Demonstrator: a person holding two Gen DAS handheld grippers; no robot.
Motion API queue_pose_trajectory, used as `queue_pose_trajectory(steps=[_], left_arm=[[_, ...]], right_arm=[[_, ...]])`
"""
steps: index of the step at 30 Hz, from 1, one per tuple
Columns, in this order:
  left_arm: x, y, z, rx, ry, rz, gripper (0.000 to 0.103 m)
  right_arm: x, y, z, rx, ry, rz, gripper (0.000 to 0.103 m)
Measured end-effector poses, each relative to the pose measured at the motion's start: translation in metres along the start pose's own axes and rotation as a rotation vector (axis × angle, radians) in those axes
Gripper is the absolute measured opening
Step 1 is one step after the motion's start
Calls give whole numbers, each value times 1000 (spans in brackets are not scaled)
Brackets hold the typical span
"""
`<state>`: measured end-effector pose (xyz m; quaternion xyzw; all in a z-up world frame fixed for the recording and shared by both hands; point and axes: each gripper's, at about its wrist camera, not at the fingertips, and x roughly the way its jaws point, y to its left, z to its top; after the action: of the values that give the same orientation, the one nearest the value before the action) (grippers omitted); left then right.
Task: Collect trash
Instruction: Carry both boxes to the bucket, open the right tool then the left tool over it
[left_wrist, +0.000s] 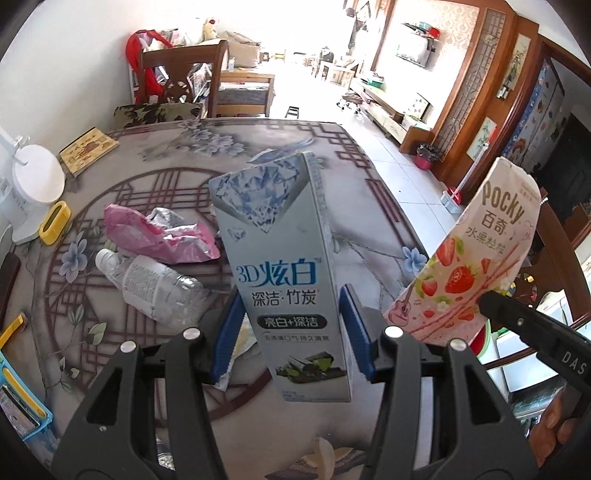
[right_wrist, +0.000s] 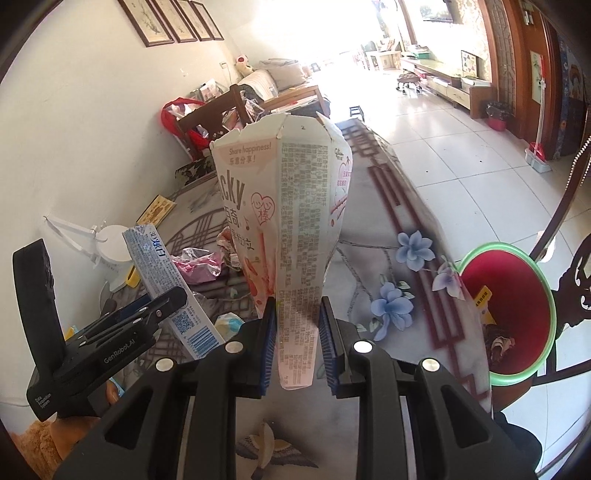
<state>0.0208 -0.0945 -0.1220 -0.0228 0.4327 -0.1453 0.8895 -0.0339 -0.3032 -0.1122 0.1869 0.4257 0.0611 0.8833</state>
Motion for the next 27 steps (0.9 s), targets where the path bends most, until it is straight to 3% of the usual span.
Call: queue_pose_trajectory(steps=[27], left_arm=[[26, -54, 12, 82, 42, -37, 51]], right_arm=[[-7, -61, 3, 117, -33, -49, 23]])
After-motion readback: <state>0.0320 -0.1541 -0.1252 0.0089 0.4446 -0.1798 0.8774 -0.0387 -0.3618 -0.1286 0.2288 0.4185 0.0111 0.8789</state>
